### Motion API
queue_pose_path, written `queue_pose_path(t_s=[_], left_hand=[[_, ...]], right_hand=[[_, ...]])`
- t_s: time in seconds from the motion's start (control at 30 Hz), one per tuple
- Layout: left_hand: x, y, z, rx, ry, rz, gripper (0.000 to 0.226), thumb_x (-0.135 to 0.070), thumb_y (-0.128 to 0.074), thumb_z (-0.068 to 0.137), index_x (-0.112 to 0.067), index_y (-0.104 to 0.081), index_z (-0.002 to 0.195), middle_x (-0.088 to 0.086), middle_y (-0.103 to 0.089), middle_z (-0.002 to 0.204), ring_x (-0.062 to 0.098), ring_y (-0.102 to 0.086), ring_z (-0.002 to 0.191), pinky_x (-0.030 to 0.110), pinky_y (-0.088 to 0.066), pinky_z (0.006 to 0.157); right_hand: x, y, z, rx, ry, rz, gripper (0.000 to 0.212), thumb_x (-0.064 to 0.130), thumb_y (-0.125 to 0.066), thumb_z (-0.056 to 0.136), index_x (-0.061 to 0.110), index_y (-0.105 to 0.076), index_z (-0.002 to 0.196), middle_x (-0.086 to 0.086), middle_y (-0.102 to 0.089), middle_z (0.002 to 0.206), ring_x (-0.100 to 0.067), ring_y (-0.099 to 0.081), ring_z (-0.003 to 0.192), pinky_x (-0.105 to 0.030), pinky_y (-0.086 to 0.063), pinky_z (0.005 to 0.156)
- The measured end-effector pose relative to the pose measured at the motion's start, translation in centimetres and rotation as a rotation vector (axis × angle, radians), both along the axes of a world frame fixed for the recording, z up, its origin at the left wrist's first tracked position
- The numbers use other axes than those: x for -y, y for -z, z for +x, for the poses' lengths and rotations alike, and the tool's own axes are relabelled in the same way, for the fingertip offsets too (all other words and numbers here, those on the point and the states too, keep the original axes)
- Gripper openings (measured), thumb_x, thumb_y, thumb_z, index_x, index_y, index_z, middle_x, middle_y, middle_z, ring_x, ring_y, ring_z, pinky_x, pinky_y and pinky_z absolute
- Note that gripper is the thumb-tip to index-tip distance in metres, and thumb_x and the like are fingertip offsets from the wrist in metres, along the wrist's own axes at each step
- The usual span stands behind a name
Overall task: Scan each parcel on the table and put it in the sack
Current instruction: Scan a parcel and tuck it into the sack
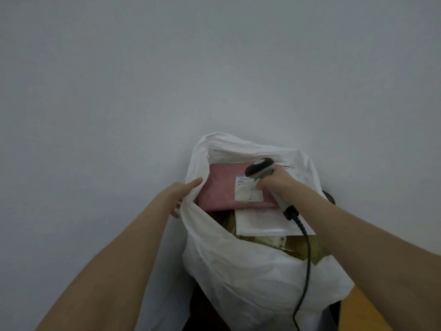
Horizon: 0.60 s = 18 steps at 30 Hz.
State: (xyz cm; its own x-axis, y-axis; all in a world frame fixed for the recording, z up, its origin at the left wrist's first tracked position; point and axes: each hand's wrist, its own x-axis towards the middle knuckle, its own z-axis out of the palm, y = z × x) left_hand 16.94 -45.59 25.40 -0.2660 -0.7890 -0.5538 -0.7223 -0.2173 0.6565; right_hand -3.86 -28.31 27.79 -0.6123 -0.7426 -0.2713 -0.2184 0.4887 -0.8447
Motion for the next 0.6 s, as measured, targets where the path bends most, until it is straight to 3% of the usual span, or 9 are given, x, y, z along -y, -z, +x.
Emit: queue_pose_path(t_s=[0.07,0.13,0.23,0.3,0.4,0.47,0.53,0.6], left_hand=[[-2.2,0.7,0.9,-0.065,-0.067,0.013,0.070,-0.054,-0.072,0.078,-0.003,-0.051,0.120,0.012,-0.061,0.105,0.029,-0.063,0.089,0.040,-0.056,0.062],[-3.7,0.8,1.5,-0.212,-0.160,-0.107,0.050,-0.025,-0.075,0.083,0.007,-0.057,0.116,0.015,-0.064,0.092,0.028,-0.065,0.077,0.039,-0.059,0.062],[-4.0,-0.3,2.6,-0.216,-0.334,-0.499,0.040,-0.016,-0.071,0.082,0.001,-0.060,0.117,0.021,-0.066,0.110,0.033,-0.065,0.097,0.044,-0.054,0.087],[-4.7,-1.2,2.8,-0.159,-0.328,-0.603,0.048,-0.020,-0.071,0.082,-0.006,-0.054,0.125,0.018,-0.059,0.123,0.033,-0.059,0.109,0.038,-0.048,0.094],[-7.2,-1.3,1.2,-0.003,-0.153,-0.768,0.055,-0.023,-0.070,0.082,-0.013,-0.049,0.131,0.018,-0.046,0.129,0.035,-0.048,0.117,0.040,-0.041,0.095],[-10.2,-0.9,-0.5,0.088,0.042,-0.999,0.042,-0.026,-0.069,0.082,-0.016,-0.058,0.121,0.015,-0.050,0.121,0.033,-0.048,0.113,0.041,-0.042,0.091],[-13.6,-0.3,-2.0,0.043,0.284,-1.132,0.024,-0.027,-0.070,0.081,-0.015,-0.069,0.102,0.011,-0.059,0.106,0.030,-0.054,0.102,0.040,-0.044,0.086],[-17.0,0.6,-3.0,-0.059,0.515,-1.158,0.020,-0.030,-0.072,0.081,-0.012,-0.070,0.091,0.008,-0.060,0.096,0.027,-0.055,0.093,0.036,-0.044,0.081]], right_hand=[[-1.3,-0.3,0.7,0.009,-0.046,-0.007,0.033,0.000,-0.070,0.078,0.002,-0.060,0.110,-0.013,-0.061,0.098,-0.026,-0.058,0.094,-0.037,-0.050,0.083],[-2.6,-0.3,1.5,0.029,-0.064,-0.006,0.024,0.000,-0.070,0.078,0.008,-0.058,0.098,-0.006,-0.058,0.088,-0.018,-0.055,0.081,-0.032,-0.047,0.075],[-4.3,-0.4,2.1,0.049,-0.037,-0.044,0.021,0.000,-0.069,0.077,0.007,-0.058,0.094,-0.009,-0.058,0.088,-0.021,-0.055,0.081,-0.033,-0.047,0.073],[-5.5,-0.8,2.0,0.059,0.005,-0.059,0.026,0.002,-0.069,0.078,0.005,-0.057,0.101,-0.012,-0.057,0.093,-0.025,-0.054,0.087,-0.035,-0.047,0.078],[-7.2,-1.1,1.8,0.100,0.063,-0.057,0.021,0.003,-0.065,0.083,0.005,-0.054,0.101,-0.012,-0.054,0.092,-0.024,-0.053,0.086,-0.038,-0.051,0.081],[-8.8,-1.1,2.1,0.171,0.104,-0.059,0.023,0.005,-0.064,0.086,0.004,-0.056,0.107,-0.014,-0.055,0.093,-0.027,-0.057,0.085,-0.036,-0.052,0.071],[-10.4,-0.8,2.1,0.201,0.128,-0.078,0.030,0.006,-0.065,0.087,0.002,-0.056,0.115,-0.016,-0.058,0.098,-0.029,-0.064,0.083,-0.031,-0.048,0.059],[-12.0,-0.4,2.1,0.215,0.158,-0.096,0.034,0.005,-0.067,0.086,0.002,-0.054,0.118,-0.016,-0.059,0.104,-0.028,-0.066,0.081,-0.029,-0.049,0.058]])
